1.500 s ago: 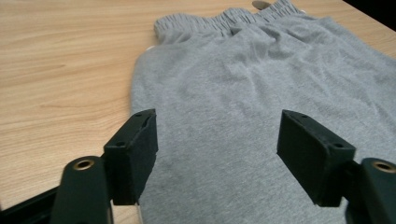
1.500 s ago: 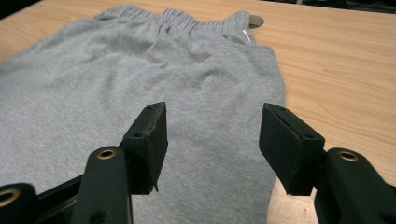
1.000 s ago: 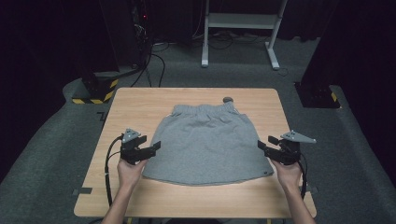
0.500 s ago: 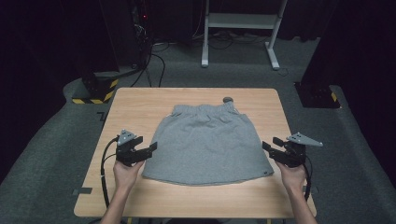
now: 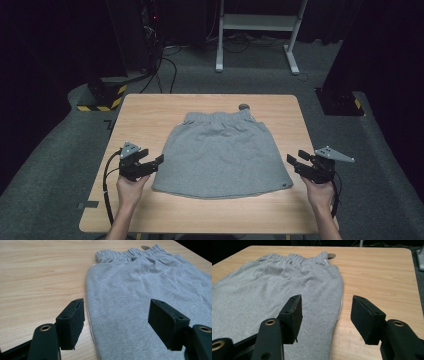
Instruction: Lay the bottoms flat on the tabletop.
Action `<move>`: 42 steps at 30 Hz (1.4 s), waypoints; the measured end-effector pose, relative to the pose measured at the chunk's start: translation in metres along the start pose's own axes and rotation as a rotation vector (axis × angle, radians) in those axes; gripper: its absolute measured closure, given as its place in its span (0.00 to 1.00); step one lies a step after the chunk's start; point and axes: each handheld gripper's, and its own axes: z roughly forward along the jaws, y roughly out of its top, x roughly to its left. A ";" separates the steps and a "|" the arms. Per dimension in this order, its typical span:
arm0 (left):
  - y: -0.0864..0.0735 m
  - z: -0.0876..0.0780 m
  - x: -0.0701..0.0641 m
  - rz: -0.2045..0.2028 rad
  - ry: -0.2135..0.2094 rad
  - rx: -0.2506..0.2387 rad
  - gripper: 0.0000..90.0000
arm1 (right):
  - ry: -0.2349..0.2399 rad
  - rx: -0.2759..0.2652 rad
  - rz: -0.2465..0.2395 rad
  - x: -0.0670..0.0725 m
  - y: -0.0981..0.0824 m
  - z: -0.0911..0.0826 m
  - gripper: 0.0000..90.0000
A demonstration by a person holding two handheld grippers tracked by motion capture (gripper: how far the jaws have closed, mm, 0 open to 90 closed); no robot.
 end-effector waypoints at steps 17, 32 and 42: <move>-0.012 -0.009 0.002 -0.016 0.031 0.005 0.33 | -0.019 0.014 0.016 -0.007 -0.019 -0.012 0.47; -0.033 -0.006 0.005 -0.019 0.084 0.058 0.33 | -0.073 0.067 0.006 -0.007 -0.040 -0.009 0.48; -0.046 0.000 0.012 -0.029 0.115 0.099 0.33 | -0.120 0.122 -0.029 -0.007 -0.047 -0.001 0.48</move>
